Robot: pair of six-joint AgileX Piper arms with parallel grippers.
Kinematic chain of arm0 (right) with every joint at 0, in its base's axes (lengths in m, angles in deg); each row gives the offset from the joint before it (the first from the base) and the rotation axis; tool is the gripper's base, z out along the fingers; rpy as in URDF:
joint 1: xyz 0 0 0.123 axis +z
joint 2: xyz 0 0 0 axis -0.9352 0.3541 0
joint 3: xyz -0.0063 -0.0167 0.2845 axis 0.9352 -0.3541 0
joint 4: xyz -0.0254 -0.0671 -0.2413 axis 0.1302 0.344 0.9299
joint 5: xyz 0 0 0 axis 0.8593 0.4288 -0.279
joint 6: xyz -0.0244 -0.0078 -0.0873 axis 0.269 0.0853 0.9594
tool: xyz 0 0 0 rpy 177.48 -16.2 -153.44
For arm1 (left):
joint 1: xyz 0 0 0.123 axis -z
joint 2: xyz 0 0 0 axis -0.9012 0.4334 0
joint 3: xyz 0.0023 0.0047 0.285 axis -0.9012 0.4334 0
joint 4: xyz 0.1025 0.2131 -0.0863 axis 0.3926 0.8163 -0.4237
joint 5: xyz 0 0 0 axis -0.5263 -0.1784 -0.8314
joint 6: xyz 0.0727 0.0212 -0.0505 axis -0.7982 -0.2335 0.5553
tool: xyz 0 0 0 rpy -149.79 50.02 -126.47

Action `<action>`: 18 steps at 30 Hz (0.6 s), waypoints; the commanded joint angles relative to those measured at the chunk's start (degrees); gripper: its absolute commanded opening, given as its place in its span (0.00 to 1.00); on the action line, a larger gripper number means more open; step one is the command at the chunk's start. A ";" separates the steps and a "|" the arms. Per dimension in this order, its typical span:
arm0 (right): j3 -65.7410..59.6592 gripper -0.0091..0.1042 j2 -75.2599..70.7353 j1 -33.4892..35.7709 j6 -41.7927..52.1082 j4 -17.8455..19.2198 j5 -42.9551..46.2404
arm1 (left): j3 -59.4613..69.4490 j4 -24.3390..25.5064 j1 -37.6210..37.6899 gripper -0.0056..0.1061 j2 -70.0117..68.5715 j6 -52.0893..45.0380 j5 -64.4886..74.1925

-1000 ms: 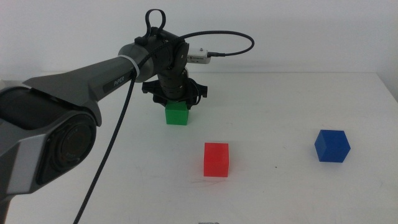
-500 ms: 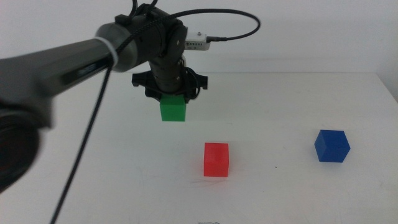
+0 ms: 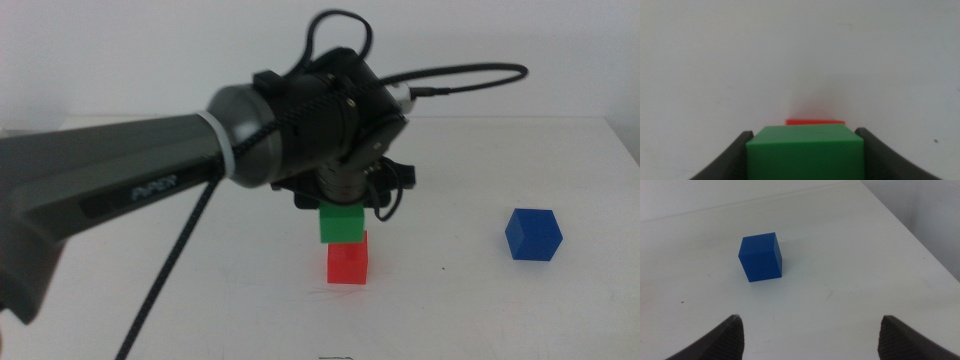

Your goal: Stack red cubes first, then green, then blue cubes in a specific spot.

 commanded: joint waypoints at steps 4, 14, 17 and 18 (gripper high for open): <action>0.87 0.91 -1.30 -0.32 0.51 0.69 4.02 | -1.29 0.47 0.76 0.04 -1.49 2.15 -3.70; 0.87 0.91 -1.30 -0.32 0.51 0.69 4.02 | -1.23 0.56 0.76 0.04 0.30 3.69 -4.47; 0.87 0.91 -1.30 -0.32 0.51 0.69 4.02 | -1.23 0.54 0.76 0.04 1.06 3.69 -4.04; 0.87 0.91 -1.30 -0.32 0.51 0.69 4.02 | -1.23 0.47 0.76 0.04 1.24 3.69 -3.98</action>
